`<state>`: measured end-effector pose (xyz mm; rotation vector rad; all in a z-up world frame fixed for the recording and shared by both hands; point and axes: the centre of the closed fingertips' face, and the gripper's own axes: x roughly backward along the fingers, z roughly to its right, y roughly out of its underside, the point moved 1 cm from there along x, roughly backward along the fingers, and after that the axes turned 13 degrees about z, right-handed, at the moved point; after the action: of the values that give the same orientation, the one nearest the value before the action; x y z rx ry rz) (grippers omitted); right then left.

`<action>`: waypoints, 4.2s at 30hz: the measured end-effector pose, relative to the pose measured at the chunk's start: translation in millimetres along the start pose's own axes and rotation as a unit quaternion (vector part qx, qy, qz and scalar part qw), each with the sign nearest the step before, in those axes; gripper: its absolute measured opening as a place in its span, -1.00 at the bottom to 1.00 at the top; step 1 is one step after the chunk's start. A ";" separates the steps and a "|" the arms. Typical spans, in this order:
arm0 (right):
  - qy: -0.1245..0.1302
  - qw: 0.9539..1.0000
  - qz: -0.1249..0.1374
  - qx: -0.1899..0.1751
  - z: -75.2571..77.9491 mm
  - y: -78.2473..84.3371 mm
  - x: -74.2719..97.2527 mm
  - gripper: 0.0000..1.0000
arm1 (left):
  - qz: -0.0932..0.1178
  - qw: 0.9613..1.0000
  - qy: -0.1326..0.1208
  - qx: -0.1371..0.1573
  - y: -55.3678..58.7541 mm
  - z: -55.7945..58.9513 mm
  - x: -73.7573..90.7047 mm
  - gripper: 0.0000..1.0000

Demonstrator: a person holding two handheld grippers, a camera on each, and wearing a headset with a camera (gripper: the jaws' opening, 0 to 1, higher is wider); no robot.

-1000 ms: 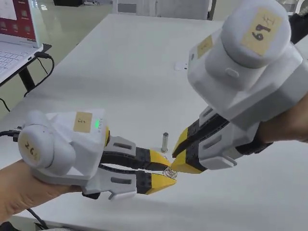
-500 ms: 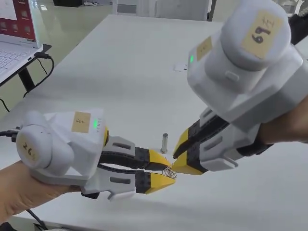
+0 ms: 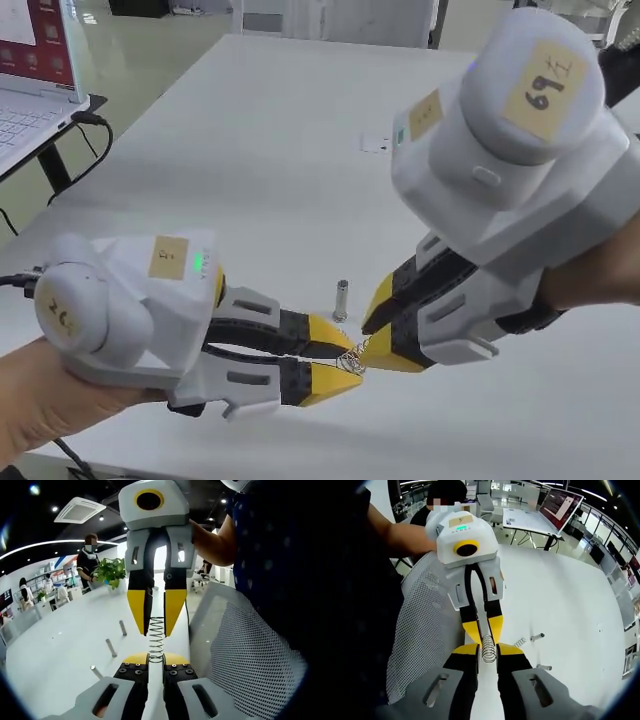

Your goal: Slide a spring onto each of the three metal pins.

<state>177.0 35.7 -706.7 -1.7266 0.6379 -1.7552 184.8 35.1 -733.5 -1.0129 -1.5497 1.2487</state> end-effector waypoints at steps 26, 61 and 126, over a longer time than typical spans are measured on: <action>0.000 1.000 -0.009 -0.010 2.0 8.3 -5.7 -0.83 | 0.004 1.000 -0.006 0.002 -2.6 0.7 -1.6 -0.96; 0.092 0.993 -0.053 -0.061 76.1 51.2 37.2 -0.83 | -0.003 0.994 -0.087 0.058 26.1 -28.5 25.7 -0.14; 0.043 0.972 -0.223 -0.056 143.4 114.0 -25.3 -0.82 | 0.003 0.988 -0.131 0.078 36.9 -25.2 33.0 0.30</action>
<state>328.4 -18.2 -798.2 -1.9966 0.4095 -2.1415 202.1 79.2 -762.5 -0.7777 -1.6149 1.5302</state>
